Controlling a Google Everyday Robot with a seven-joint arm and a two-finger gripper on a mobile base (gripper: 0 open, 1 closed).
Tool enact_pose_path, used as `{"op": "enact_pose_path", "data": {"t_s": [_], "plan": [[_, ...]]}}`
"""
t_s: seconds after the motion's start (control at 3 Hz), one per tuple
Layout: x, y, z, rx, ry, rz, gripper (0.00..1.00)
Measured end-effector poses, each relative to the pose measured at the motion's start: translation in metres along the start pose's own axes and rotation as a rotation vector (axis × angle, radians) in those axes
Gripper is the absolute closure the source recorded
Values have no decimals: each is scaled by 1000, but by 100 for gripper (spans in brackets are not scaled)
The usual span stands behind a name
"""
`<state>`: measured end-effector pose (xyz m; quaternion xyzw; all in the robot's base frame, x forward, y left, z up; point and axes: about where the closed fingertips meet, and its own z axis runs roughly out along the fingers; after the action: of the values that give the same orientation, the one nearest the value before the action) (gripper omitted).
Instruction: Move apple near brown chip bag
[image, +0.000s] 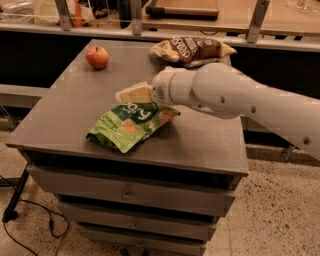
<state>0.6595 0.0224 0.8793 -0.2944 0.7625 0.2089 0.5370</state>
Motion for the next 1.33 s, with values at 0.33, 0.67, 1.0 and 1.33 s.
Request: {"op": "enact_pose_path", "data": {"t_s": [0.33,0.67,1.0,1.33], "plan": [[-33,31,49,-66,-64,6,0],[-77,57,42,-121,-154,11,0],[-96,62,27,-109,-210,-55,0],[-96,63,27,-109,-210,-55,0]]}}
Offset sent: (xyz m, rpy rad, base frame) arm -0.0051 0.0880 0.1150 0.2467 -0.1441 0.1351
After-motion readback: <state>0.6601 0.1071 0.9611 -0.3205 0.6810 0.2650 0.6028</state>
